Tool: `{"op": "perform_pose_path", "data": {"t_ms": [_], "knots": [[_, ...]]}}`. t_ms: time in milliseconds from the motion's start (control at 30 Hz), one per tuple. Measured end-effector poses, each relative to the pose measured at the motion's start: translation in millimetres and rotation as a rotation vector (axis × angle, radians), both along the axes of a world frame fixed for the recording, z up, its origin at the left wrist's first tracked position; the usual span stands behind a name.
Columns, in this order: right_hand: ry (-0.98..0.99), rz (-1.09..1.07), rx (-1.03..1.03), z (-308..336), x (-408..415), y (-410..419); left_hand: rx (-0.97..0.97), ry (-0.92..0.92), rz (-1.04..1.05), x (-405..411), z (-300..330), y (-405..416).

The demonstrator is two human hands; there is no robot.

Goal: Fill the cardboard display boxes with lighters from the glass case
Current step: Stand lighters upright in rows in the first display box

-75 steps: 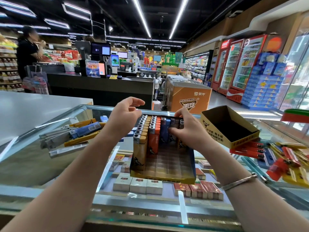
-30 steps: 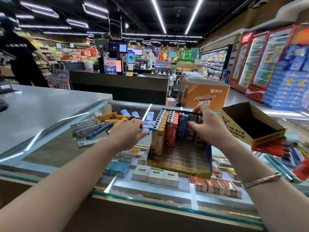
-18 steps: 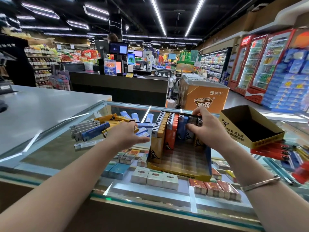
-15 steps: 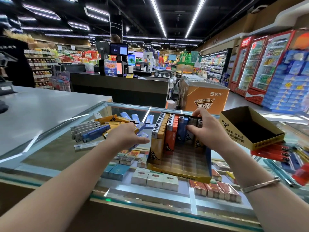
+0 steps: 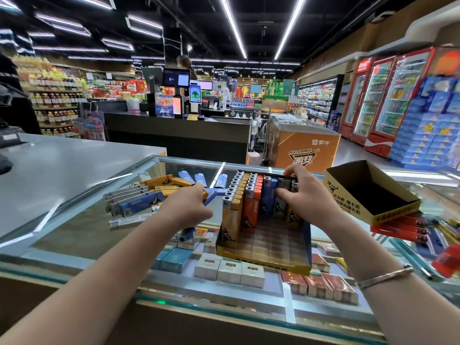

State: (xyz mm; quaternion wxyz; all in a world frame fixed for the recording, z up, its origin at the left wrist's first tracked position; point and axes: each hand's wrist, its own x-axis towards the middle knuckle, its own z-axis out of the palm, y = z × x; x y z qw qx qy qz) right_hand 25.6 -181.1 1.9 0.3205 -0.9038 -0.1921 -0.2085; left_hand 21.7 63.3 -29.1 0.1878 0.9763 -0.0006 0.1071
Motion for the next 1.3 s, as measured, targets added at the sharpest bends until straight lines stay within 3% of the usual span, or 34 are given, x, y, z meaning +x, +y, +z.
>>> {"op": "perform_pose_path", "data": {"t_ms": [233, 367, 467, 667, 767, 900, 1000, 1133, 1300], "knots": [[-0.006, 0.003, -0.001, -1, 2, 0, 0.336, -0.040, 0.116, -5, 0, 0], [0.003, 0.013, 0.003, 1, 0, 0, 0.232, 0.004, 0.113, -4, 4, 4], [0.012, 0.023, -0.001, 3, -3, 0, -0.127, 0.091, 0.062, 0, 10, 16], [0.035, 0.031, -0.011, 5, -5, 0, -1.181, 0.127, 0.016, 0, 31, 32], [0.090, 0.016, -0.008, 7, -3, -1, -1.420, 0.038, -0.160, -5, 47, 28], [-0.001, -0.054, -0.011, 10, -1, 0, -1.430, -0.069, -0.365, -12, 72, 1], [-0.099, 0.063, 0.189, 17, -8, 1, -1.296, -0.137, -0.427, -11, 82, -30], [-0.053, 0.364, 0.494, 25, -21, 9, -1.093, -0.310, -0.481, -9, 84, -66], [-0.035, 0.360, 0.653, 25, -19, 10, -1.121, -0.367, -0.536, -3, 76, -78]]}}
